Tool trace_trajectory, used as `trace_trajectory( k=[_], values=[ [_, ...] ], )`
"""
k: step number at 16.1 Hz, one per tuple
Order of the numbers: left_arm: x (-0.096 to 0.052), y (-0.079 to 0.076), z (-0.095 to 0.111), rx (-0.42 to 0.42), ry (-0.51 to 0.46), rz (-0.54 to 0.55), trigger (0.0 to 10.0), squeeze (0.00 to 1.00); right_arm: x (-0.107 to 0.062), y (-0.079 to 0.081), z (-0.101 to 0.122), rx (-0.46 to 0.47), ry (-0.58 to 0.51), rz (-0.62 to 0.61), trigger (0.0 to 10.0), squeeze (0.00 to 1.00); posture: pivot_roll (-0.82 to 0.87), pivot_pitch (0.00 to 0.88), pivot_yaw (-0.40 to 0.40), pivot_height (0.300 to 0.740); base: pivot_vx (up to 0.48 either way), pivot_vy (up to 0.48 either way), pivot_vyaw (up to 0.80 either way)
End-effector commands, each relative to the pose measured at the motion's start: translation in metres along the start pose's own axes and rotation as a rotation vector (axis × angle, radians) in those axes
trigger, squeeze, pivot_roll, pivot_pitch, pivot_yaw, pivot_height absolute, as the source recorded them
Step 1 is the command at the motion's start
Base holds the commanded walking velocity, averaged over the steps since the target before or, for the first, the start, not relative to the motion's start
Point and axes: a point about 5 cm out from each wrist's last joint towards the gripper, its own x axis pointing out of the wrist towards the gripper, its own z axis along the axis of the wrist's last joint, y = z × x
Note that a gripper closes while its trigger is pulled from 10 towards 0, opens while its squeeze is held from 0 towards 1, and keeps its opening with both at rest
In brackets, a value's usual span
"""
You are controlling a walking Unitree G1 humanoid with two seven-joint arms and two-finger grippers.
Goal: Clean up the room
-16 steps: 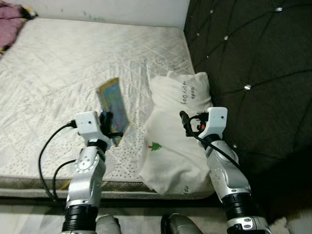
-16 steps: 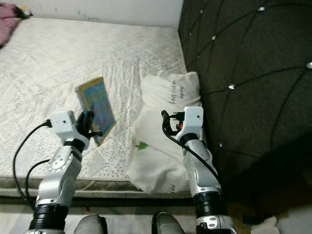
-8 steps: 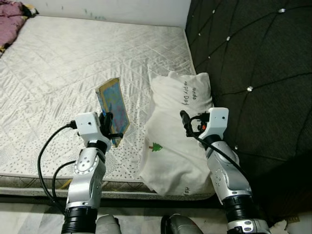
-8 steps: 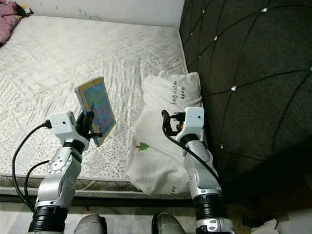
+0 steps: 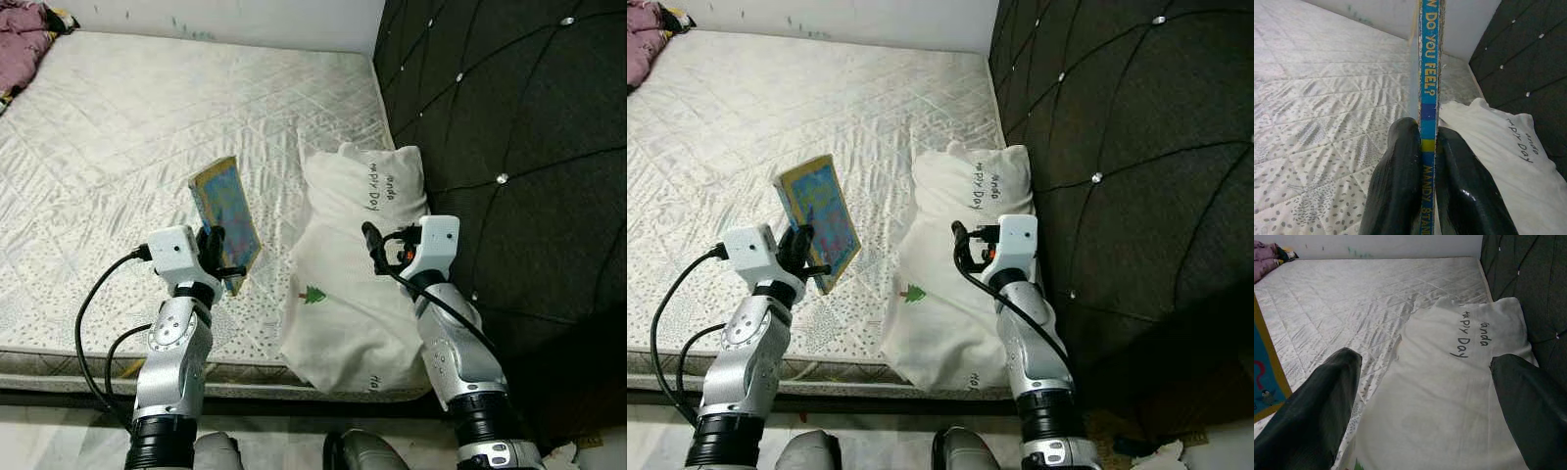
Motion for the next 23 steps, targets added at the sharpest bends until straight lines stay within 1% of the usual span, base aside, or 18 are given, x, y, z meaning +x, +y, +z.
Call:
trace_trajectory(
  k=[1, 2, 10, 16, 23],
  values=[
    [0.0017, -0.0041, 0.011, -0.001, -0.048, -0.014, 10.0, 0.0, -0.0003, -0.0014, 0.0042, -0.002, -0.011, 0.002, 10.0, 0.0, 0.0, 0.085, -0.053, 0.74, 0.0, 0.0, 0.0],
    [0.0015, -0.0038, 0.011, -0.003, -0.049, -0.011, 10.0, 0.0, -0.0003, -0.0011, 0.0044, -0.003, -0.011, 0.004, 10.0, 0.0, 0.0, 0.085, -0.053, 0.74, 0.0, 0.0, 0.0],
    [0.002, -0.0031, 0.0115, -0.007, -0.052, 0.0, 10.0, 0.0, 0.0001, -0.0012, 0.0051, -0.006, -0.011, 0.01, 10.0, 0.0, 0.0, 0.086, -0.056, 0.653, 0.0, 0.0, 0.0],
    [0.0015, -0.0032, 0.0116, -0.007, -0.055, 0.006, 10.0, 0.0, 0.0002, -0.0019, 0.004, -0.012, 0.001, 0.016, 10.0, 0.0, 0.01, 0.082, -0.061, 0.653, 0.0, 0.0, 0.0],
    [0.0017, 0.0012, 0.0119, -0.01, -0.059, 0.032, 10.0, 0.0, 0.002, -0.0007, 0.0026, -0.029, 0.016, 0.039, 10.0, 0.0, 0.01, 0.07, -0.071, 0.653, 0.0, 0.0, 0.0]
  ],
)
